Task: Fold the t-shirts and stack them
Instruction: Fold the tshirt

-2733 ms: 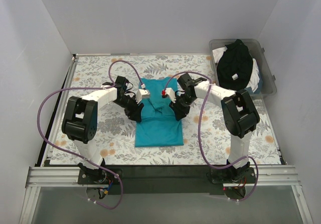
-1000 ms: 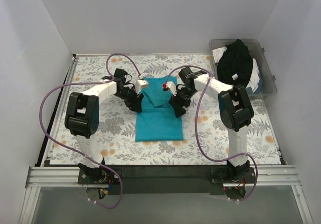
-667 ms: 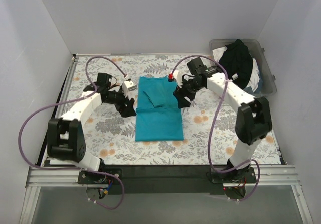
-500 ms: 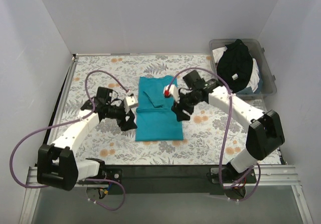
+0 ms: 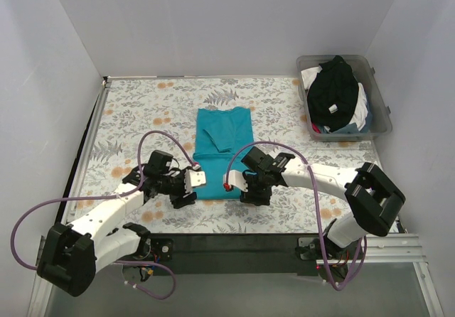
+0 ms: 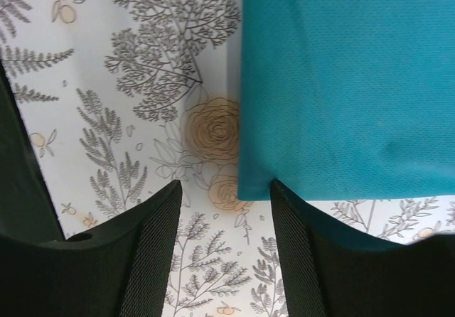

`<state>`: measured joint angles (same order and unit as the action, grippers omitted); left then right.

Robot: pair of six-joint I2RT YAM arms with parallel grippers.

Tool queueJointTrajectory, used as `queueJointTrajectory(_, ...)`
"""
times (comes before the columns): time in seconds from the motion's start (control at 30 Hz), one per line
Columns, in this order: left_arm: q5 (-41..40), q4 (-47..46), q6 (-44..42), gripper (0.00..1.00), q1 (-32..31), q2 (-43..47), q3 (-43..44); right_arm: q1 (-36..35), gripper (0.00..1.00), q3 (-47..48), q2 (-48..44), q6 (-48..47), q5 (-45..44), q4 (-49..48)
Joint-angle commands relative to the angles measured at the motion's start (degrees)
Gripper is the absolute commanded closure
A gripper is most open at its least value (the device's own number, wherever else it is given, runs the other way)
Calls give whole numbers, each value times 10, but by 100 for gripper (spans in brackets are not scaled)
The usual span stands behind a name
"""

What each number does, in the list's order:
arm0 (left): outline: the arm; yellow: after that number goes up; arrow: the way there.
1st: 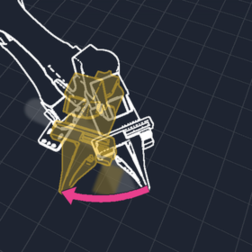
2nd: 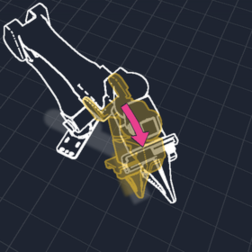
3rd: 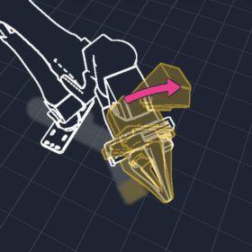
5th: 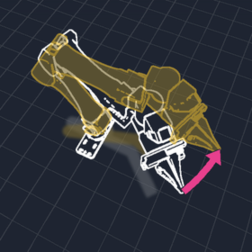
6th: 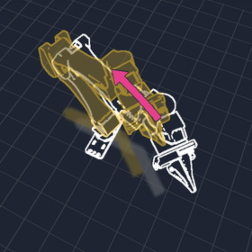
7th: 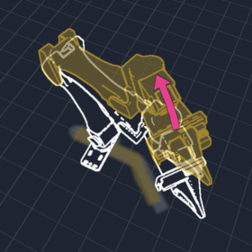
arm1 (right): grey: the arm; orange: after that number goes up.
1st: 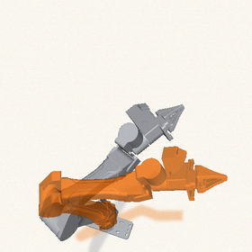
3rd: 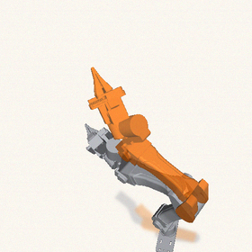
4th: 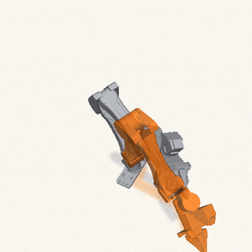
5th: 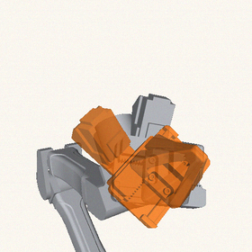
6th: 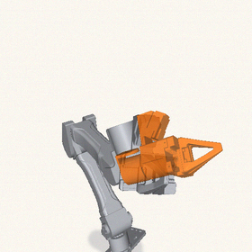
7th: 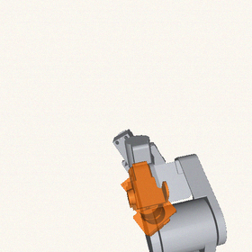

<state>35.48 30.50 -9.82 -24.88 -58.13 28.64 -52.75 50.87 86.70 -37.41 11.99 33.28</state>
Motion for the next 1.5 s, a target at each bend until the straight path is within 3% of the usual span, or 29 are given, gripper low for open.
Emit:
queueJointTrajectory(0.0,-12,-33,-5,44,-7,-9,-2,-2,42,0,-7,2,-33,-52)
queueJointTrajectory(0.37,-38,-79,-21,46,-21,-44,-34,-2,66,-35,19,-11,-30,-86)
queueJointTrajectory(0.5,-59,-102,-28,47,-30,-55,-47,-2,93,-34,28,-10,-36,-91)
queueJointTrajectory(0.57,-66,-109,-24,49,-37,-57,-53,-2,99,-33,30,-8,-37,-91)
queueJointTrajectory(0.7,-76,-116,-11,63,-47,-66,-53,-2,99,-30,28,-6,-40,-88)
queueJointTrajectory(0.8,-82,-112,8,100,-50,-65,-41,-2,99,-22,18,-6,-31,-75)
queueJointTrajectory(1.23,1,123,40,100,-47,-59,136,31,99,85,-61,-26,13,61)
queueJointTrajectory(1.47,33,233,-5,100,-48,-24,186,27,99,111,-97,-44,55,150)
